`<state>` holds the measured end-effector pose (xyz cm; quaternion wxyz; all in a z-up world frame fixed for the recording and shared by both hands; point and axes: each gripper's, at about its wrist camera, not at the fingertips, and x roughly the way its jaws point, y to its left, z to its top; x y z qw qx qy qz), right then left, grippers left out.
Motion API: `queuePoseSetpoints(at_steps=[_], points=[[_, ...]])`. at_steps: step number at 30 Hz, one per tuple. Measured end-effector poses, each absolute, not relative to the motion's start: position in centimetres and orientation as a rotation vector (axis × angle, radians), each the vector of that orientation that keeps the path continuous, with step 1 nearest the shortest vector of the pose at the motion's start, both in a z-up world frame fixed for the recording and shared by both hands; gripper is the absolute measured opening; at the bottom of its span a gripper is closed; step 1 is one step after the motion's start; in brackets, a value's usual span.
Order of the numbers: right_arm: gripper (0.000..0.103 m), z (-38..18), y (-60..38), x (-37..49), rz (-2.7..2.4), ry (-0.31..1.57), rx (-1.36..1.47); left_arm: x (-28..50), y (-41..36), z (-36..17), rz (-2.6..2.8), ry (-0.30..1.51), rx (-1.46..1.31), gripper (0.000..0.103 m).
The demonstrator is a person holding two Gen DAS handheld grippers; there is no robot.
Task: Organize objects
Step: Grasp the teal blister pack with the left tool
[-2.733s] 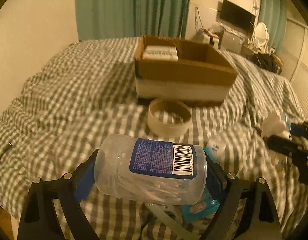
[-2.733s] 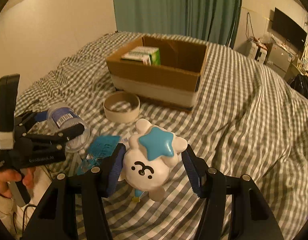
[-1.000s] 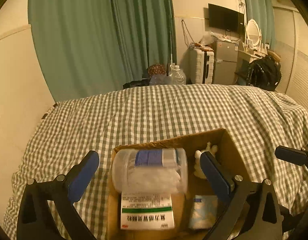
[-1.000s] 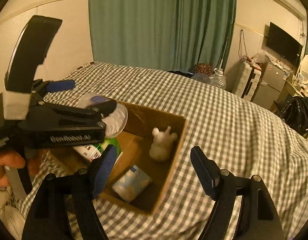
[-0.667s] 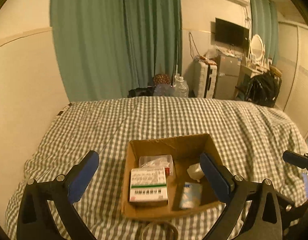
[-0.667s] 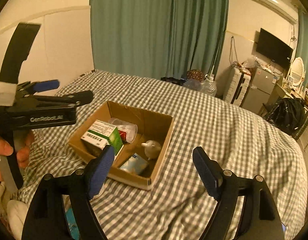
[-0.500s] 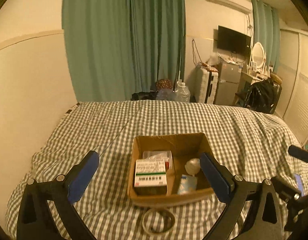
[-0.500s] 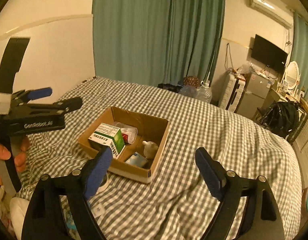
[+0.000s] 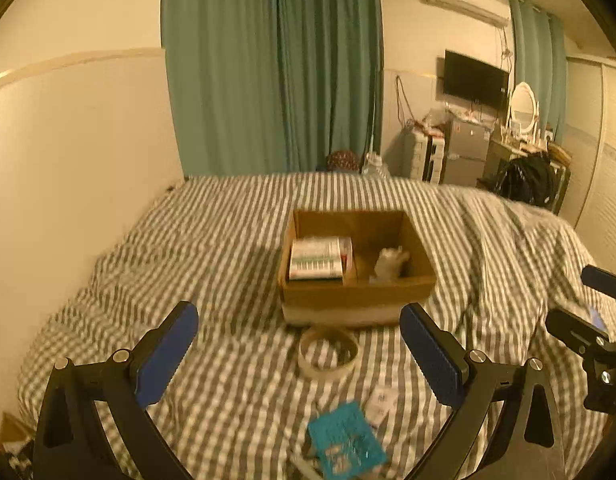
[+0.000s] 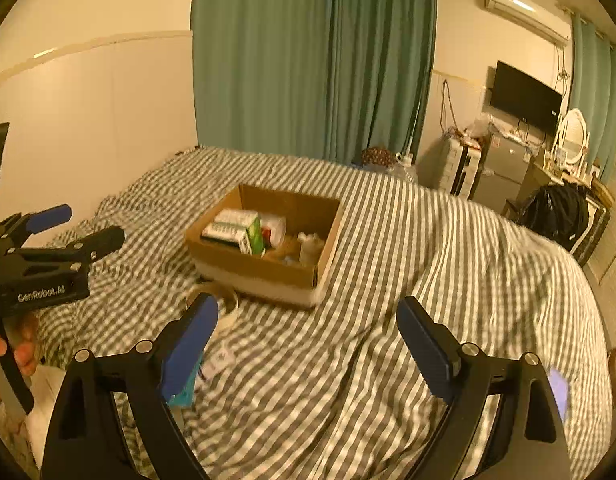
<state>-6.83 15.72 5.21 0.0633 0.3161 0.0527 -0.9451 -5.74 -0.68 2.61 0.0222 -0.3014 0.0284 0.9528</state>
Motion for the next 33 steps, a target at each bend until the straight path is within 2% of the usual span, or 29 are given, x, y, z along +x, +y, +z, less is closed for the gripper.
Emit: queuePoseSetpoints(at_steps=[8,12,28,30,31,32,33], points=[[0.091,-0.4,15.7,-7.3,-2.824,0.139,1.080,-3.9,-0.2,-5.3,2.918,0.127,-1.100,0.103],[0.091,-2.4,15.7,-7.9,-2.811,0.135,1.142,-4.2,0.3,-9.2,2.859,0.077,-1.212,0.103],[0.091,-6.3,14.8,-10.1,-2.769,0.176,1.265,-6.2,2.2,-15.3,2.707,0.054,-1.381,0.103],[0.091,-6.4,14.8,-10.1,-2.770,0.176,1.270,-6.3,2.3,-15.9,2.671,0.042,-1.400,0.097],[0.091,-6.4,14.7,-10.1,-2.771,0.177,1.272,-6.3,2.2,-16.1,2.647,0.027,-1.406,0.085],[0.091,-6.3,14.6,-10.1,-2.773,0.176,1.273,-6.4,2.1,-16.2,2.630,0.011,-1.411,0.078],[0.091,-6.3,14.6,-10.1,-2.773,0.174,1.274,-6.3,1.9,-16.1,2.617,-0.010,-1.405,0.077]])
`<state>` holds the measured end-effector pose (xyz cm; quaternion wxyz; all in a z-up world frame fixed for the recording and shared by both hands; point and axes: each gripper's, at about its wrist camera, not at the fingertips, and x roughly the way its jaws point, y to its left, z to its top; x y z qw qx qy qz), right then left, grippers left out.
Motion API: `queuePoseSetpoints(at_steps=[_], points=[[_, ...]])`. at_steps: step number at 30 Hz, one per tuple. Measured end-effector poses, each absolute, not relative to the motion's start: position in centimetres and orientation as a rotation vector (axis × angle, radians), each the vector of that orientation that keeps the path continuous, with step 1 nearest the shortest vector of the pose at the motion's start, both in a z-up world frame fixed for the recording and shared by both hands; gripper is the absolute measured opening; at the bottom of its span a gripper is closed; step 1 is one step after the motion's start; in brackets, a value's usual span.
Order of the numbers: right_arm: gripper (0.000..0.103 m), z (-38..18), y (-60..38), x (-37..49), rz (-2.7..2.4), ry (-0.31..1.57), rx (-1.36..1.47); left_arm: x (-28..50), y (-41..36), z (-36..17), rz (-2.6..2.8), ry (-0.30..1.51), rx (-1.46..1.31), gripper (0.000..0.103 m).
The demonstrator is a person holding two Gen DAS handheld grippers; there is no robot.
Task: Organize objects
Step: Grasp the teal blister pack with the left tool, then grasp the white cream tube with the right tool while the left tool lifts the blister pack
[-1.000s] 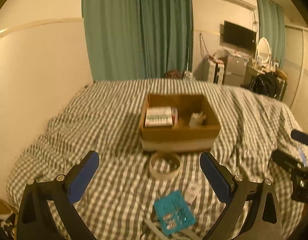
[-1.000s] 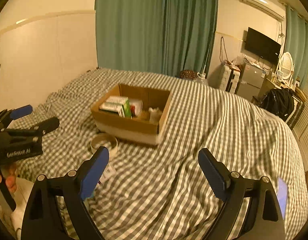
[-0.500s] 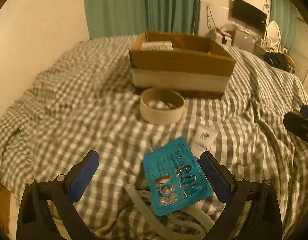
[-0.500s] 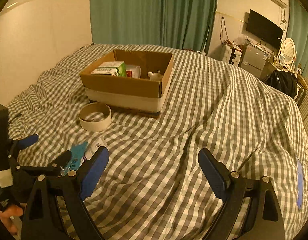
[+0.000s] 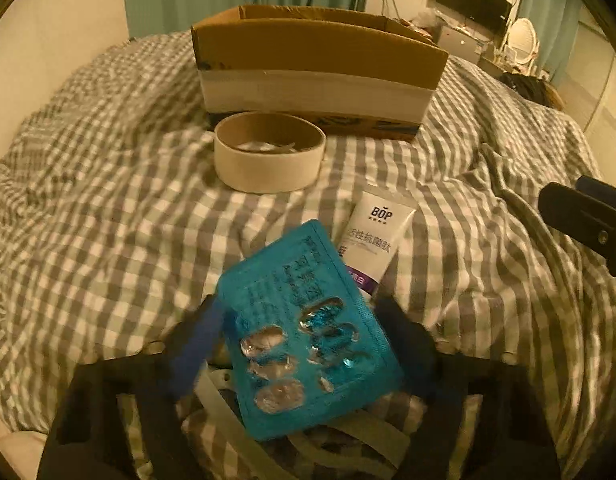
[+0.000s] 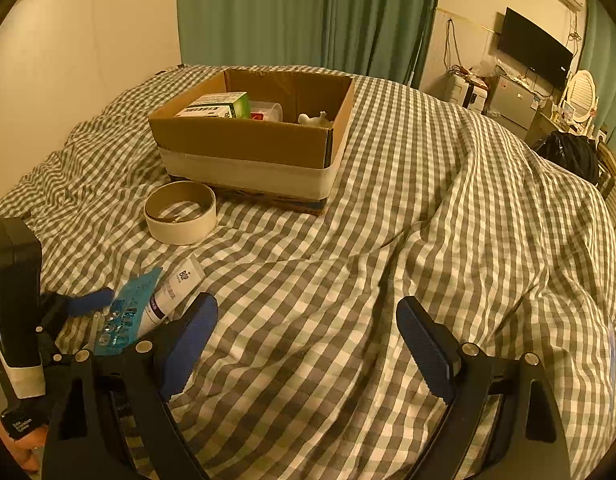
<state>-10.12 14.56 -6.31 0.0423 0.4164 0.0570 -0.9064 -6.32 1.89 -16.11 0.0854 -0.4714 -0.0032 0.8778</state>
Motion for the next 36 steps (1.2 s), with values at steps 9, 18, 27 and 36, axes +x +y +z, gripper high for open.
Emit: queuePoseSetpoints(at_steps=[9,18,27,36], points=[[0.091,-5.9,12.3,-9.6,-2.752,0.214,1.260,-5.5,-0.1,-13.4,2.609,-0.075,-1.288,0.030],[0.091,-6.5,9.2,-9.6,-2.698,0.272,1.272,-5.5,-4.0,-14.4,2.659,-0.061,-1.355,0.023],[0.091,-7.0,8.5,-10.2,-2.696,0.272,1.306,-4.6,-3.7,-14.4,2.608,-0.105,-1.335,0.078],[0.091,-7.2,9.9,-10.4,-2.731,0.259,1.334,-5.5,-0.7,-16.4,2.498,-0.110,-1.373,0.082]])
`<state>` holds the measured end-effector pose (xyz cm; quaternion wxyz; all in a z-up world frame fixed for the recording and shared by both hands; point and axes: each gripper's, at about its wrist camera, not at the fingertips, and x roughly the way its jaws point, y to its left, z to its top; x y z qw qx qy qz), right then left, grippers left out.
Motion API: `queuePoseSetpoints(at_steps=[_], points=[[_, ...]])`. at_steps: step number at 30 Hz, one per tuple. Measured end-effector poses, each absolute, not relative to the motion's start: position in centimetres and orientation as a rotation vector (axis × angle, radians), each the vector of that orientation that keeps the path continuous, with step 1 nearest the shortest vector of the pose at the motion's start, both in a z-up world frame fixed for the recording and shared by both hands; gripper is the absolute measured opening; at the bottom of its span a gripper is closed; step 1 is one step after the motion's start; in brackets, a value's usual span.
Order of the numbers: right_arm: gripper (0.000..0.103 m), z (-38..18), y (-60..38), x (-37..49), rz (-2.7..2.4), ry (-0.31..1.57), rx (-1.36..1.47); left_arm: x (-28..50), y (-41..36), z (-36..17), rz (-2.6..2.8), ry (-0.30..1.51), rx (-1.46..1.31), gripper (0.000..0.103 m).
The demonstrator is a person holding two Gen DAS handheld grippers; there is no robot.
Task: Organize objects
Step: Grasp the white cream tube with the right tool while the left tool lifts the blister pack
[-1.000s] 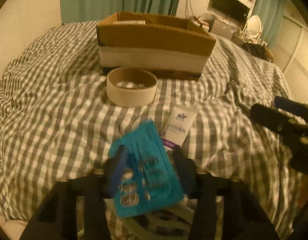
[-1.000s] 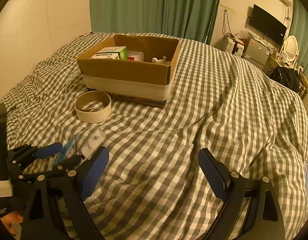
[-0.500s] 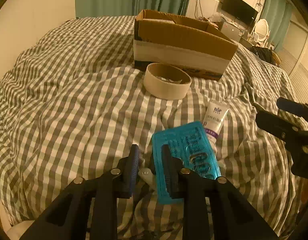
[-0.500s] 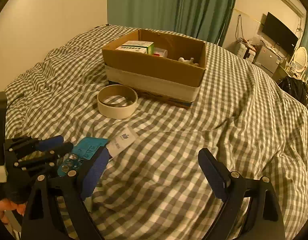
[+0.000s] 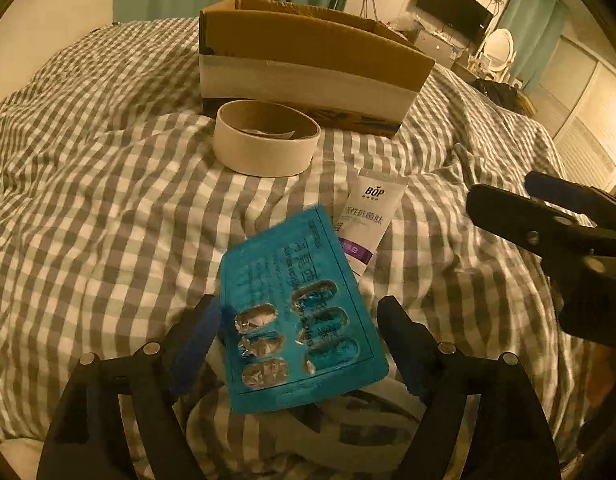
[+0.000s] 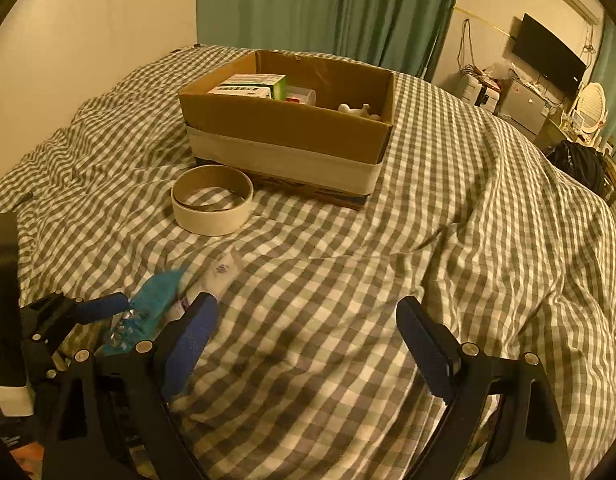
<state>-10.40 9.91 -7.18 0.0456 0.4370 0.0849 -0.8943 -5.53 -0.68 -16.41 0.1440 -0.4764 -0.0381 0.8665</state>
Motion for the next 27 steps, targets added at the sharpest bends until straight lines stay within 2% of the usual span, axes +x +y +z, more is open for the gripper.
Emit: queuePoseSetpoints(at_steps=[3,4,5,10,15,19,23,26,27], points=[[0.091,-7.2,9.9,-10.3,-2.729,0.258,1.334,-5.3,-1.4,-16.0,2.500,-0.156,-1.346,0.065],[0.091,-7.1,9.8,-10.3,-2.728,0.258,1.331,-5.2,-1.7,-15.7,2.502,-0.169,-1.333,0.057],[0.091,-7.1,9.7,-10.2,-2.727,0.262,1.325,-5.2,-1.9,-15.2,2.502,-0.176,-1.314,0.045],[0.091,-7.3,8.7,-9.9,-2.708,0.289,1.321,-5.1,-3.8,-13.6,2.535,-0.212,-1.248,0.019],[0.091,-8.0,7.2,-9.9,-2.662,0.291,1.341,-5.4,-6.3,-13.8,2.652,-0.141,-1.301,0.017],[0.091,-9.3,5.7,-10.5,-2.594,0.244,1.384,-5.7,-7.6,-15.3,2.602,-0.225,-1.333,0.017],[0.091,-11.1,4.6,-12.0,-2.522,0.142,1.458,-5.6,-6.2,-15.6,2.557,-0.163,-1.323,0.017],[0.088,-12.2,4.3,-13.1,-2.508,0.097,1.490,-5.5,-6.5,-15.5,2.577,-0.163,-1.307,0.012],[0.082,-12.5,4.2,-13.4,-2.503,0.098,1.499,-5.5,-7.0,-15.5,2.584,-0.194,-1.305,0.012]])
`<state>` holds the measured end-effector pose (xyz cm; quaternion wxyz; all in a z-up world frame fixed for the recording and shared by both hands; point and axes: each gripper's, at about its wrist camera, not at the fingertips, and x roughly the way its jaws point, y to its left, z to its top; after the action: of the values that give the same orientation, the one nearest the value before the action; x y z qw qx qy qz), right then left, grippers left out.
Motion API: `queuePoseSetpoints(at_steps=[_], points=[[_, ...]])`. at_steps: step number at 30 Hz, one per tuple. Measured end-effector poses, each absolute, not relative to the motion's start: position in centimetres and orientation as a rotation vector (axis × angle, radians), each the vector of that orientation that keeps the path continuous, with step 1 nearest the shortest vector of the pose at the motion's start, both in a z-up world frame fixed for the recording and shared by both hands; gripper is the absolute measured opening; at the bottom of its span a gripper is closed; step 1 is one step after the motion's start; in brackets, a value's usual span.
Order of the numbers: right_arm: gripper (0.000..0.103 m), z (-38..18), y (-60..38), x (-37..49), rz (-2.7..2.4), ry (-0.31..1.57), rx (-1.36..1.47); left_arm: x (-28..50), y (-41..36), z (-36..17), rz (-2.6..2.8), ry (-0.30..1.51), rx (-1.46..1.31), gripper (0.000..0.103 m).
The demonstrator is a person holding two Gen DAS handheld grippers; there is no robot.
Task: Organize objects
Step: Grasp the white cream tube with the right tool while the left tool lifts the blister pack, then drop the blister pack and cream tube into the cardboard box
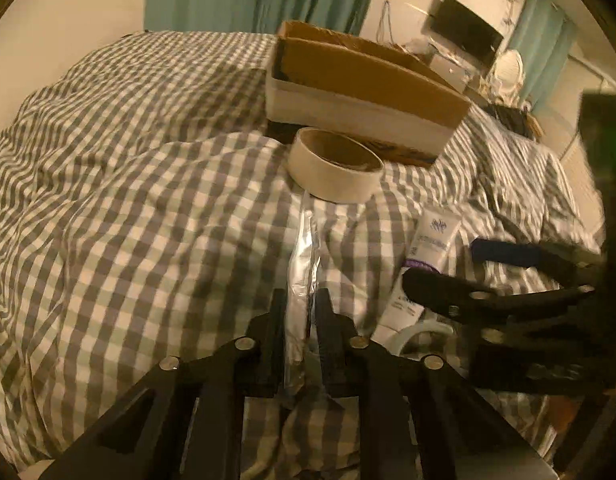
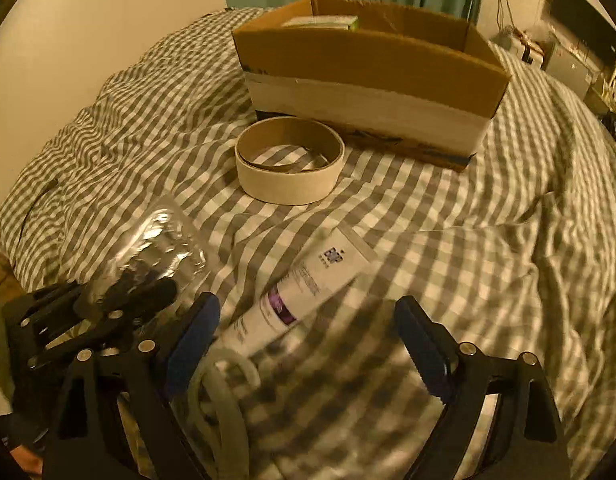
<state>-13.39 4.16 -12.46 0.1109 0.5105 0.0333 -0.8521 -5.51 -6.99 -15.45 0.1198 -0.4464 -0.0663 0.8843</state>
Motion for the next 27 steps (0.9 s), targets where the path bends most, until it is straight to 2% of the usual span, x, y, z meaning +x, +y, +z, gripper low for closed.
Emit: queuePoseSetpoints(at_steps=[3,7,10,15,20,27], points=[[0.065,-13.1,3.6,-13.9,-2.510,0.135,1.509,-5.5,-7.9,-15.0,2.632,-0.213,-1.301,0.011],[0.029,-12.4,3.3,-13.6,-2.571,0.195,1.408,-5.6,-9.0,-14.4,2.675,-0.213,-1.294,0.009],[0.019,-10.9,3.4,-12.9,-2.584,0.180,1.316,-5.5,-9.5,-14.2,2.691,-0.217,-1.293,0.009],[0.012,-7.6,4.4,-12.0,-2.607,0.162,1.210,-5.1,-9.4,-13.5,2.710,-0.211,-1.277,0.009],[0.011,-3.9,6.0,-11.4,-2.653,0.148,1.124,-4.7,-8.5,-10.8,2.721,-0.212,-1.199,0.009],[0.011,2.2,8.5,-12.2,-2.706,0.176,0.994,-6.7,-6.2,-4.5,2.732,-0.169,-1.042,0.009]])
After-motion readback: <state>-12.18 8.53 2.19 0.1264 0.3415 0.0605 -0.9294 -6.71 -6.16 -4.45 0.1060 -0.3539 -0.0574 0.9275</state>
